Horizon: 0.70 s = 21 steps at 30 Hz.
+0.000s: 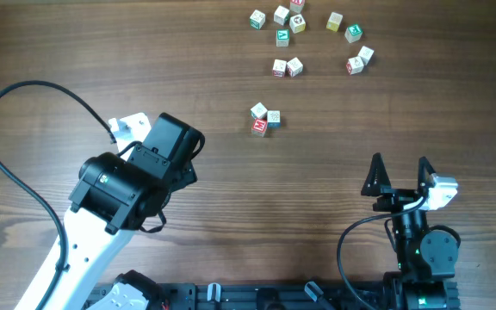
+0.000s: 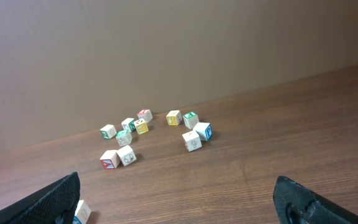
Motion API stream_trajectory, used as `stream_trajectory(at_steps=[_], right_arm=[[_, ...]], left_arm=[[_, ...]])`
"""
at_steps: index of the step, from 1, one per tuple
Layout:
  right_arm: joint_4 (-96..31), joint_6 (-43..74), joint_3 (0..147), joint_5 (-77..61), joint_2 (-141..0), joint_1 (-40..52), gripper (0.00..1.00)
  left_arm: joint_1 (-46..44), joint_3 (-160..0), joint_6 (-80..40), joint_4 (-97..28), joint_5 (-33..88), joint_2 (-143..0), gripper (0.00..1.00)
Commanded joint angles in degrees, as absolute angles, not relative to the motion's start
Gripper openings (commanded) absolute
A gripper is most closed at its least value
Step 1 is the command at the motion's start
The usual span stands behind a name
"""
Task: Form a circle
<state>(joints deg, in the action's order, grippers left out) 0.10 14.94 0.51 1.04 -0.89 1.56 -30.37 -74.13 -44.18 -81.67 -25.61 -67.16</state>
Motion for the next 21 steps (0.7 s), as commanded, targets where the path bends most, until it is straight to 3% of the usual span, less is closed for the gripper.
stream_trajectory(at_steps=[1,13,21], right_arm=[[0.45,15.44,0.27,-0.12,-0.58,1.26,1.00],[0.45,15.42,0.30,-0.12,-0.58,1.26,1.00],[0.45,15.44,0.30,-0.12,-0.58,1.26,1.00]], left_arm=[[-30.20,-73.91,-43.90,-81.71,-25.76,-66.74,1.00],[-30.20,-73.21,-41.98,-81.28,-26.92,-65.78,1.00],[-27.81,-47.05,-30.59,-45.43,-23.73,-51.18,1.00]])
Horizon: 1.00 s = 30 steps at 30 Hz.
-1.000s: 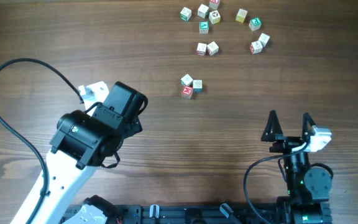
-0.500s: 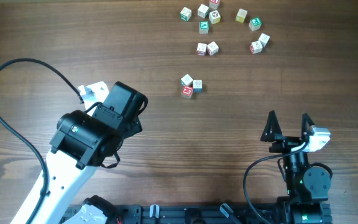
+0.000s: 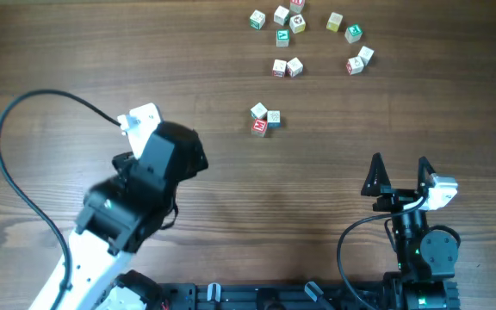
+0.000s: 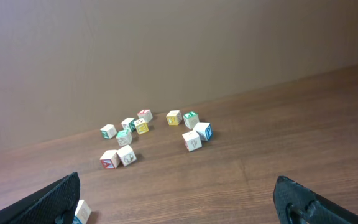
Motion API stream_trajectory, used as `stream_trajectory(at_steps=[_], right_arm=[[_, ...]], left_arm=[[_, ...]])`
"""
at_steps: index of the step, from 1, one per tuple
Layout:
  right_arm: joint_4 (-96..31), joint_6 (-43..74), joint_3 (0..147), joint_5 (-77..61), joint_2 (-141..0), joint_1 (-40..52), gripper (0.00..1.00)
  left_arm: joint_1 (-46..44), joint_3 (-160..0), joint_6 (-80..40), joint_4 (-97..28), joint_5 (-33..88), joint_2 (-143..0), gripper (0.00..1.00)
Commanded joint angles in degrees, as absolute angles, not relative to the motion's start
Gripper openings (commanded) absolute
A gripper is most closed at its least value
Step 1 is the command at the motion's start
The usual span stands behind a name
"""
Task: Form a circle
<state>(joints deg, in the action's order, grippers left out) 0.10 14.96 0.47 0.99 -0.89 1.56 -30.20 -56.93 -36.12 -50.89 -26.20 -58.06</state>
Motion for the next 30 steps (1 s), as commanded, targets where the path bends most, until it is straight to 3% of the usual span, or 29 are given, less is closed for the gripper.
stream_trajectory(at_steps=[1,7,13,18,30], right_arm=[[0.45,15.42,0.30,-0.12,-0.58,1.26,1.00],[0.45,15.42,0.30,-0.12,-0.58,1.26,1.00],[0.45,15.44,0.30,-0.12,-0.58,1.26,1.00],[0.45,15.44,0.30,-0.12,-0.58,1.26,1.00],[0.45,15.44,0.30,-0.12,-0.58,1.26,1.00]], left_arm=[[-26.41,-44.36,-30.57,-43.64,-22.83,-48.90,1.00],[-13.50,-29.23,-19.77,-33.47,-15.38,-28.88,1.00],[-3.05,-14.72,-18.20,-24.80,-14.50,-9.15,1.00],[-1.43,-6.55,-18.20,-19.18,-13.87,-0.56,1.00],[-1.48,-0.32,-18.15,-2.92,-14.79,-0.16,1.00]])
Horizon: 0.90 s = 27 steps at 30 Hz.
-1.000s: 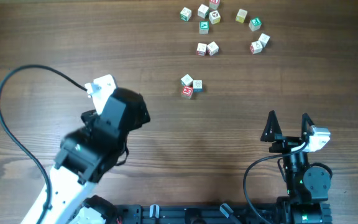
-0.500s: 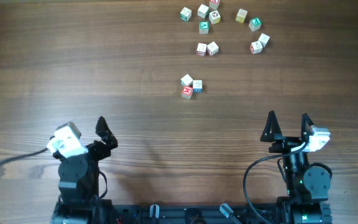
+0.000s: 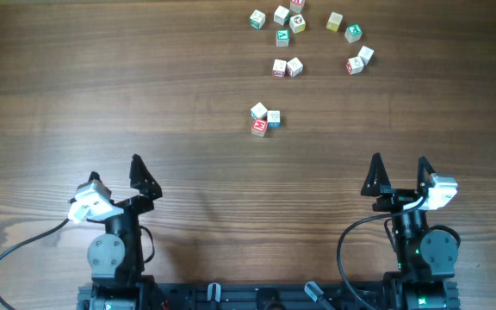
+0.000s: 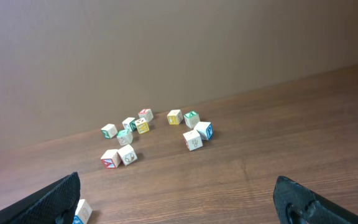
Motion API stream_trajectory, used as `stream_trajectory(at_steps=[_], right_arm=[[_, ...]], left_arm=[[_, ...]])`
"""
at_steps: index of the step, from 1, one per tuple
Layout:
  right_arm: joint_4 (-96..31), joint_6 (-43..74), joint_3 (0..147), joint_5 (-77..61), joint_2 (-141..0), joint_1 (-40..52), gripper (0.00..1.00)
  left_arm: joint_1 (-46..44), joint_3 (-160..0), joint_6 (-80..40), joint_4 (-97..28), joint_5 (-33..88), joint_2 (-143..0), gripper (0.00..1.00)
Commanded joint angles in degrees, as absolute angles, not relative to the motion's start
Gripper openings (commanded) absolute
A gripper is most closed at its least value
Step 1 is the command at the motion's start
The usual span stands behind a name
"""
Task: Form a circle
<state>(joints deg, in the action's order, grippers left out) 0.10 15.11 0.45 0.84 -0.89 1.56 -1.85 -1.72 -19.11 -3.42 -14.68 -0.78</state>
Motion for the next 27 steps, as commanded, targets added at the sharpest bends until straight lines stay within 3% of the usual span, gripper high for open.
stream_trajectory(at_steps=[1,5,27], right_arm=[[0.45,15.42,0.30,-0.12,-0.58,1.26,1.00],[0.45,15.42,0.30,-0.12,-0.58,1.26,1.00],[0.45,15.44,0.30,-0.12,-0.58,1.26,1.00]], left_arm=[[-1.48,-0.32,-17.67,-2.98,-14.74,-0.16,1.00],[-1.50,-0.32,-12.64,-3.27,-12.32,-0.16,1.00],[-3.53,-0.32,-12.58,-3.42,-9.98,-0.16,1.00]])
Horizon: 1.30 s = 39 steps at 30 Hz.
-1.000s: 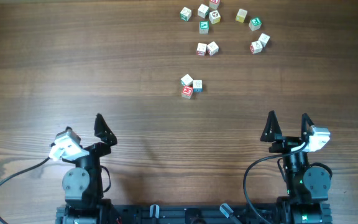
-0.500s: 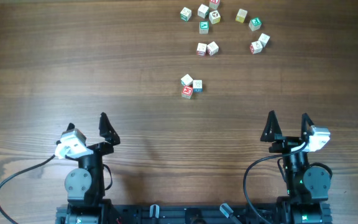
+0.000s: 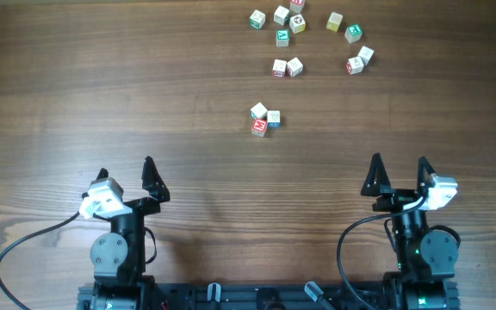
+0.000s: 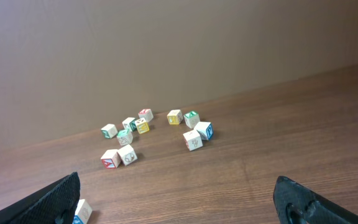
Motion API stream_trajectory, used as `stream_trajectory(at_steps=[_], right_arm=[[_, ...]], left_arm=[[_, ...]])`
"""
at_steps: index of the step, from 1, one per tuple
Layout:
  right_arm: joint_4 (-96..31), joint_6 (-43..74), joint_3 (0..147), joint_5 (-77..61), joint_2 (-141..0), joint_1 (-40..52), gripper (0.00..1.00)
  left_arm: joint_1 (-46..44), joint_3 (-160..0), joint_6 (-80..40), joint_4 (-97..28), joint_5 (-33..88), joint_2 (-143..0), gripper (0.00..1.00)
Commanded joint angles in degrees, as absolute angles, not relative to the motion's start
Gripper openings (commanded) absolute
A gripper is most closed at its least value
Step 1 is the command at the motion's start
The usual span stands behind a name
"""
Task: Form a circle
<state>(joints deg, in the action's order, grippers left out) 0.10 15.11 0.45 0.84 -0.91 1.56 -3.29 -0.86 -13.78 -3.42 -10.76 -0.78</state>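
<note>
Several small lettered cubes lie scattered at the far side of the table, among them a pair [image 3: 287, 66] and a green-faced one [image 3: 353, 33]. Three more cubes [image 3: 264, 119] sit huddled nearer the middle. In the right wrist view the far cubes form a loose bunch [image 4: 143, 129], and one blue-sided cube [image 4: 79, 210] shows beside my left finger. The left gripper [image 3: 126, 167] rests open at the near edge, far from all the cubes. The right gripper [image 3: 399, 160] [image 4: 178, 180] is also open at the near edge, holding nothing.
Bare brown wood stretches between the grippers and the cubes. A black cable [image 3: 24, 245] loops beside the left arm's base. A brown wall [image 4: 166, 50] rises behind the far cubes.
The left gripper has shifted a little to the right and turned slightly at the near edge. The cubes and the right arm are unchanged.
The left arm first reached out over the left half of the table. It then stood a little nearer its base, and after that folded back at the near edge with the gripper open, where it stays. The cubes and right arm never moved.
</note>
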Motion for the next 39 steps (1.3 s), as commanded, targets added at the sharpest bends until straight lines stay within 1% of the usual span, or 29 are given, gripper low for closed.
stream_trajectory(at_steps=[1,19,21,22,25,30,39], right_arm=[[0.45,15.42,0.30,-0.12,-0.58,1.26,1.00],[0.45,15.42,0.30,-0.12,-0.58,1.26,1.00],[0.34,4.73,0.30,-0.34,-1.32,1.26,1.00],[0.34,4.03,0.30,-0.32,-2.28,1.26,1.00],[0.38,6.11,0.30,-0.34,-4.51,1.26,1.00],[0.40,6.28,0.30,-0.38,-7.51,1.26,1.00],[0.40,6.37,0.30,-0.34,-8.91,1.26,1.00]], left_arm=[[-3.53,-0.32,-12.49,-3.42,-10.09,-0.16,1.00],[-3.42,-0.32,-12.38,-3.22,-10.09,-0.16,1.00],[-3.42,-0.32,-12.38,-3.20,-10.09,-0.16,1.00],[-3.42,-0.32,-12.38,-3.20,-10.09,-0.16,1.00],[-3.42,-0.32,-12.38,-3.20,-10.09,-0.16,1.00],[-3.42,-0.32,-12.38,-3.22,-10.09,-0.16,1.00],[-3.42,-0.32,-12.38,-3.22,-10.09,-0.16,1.00]])
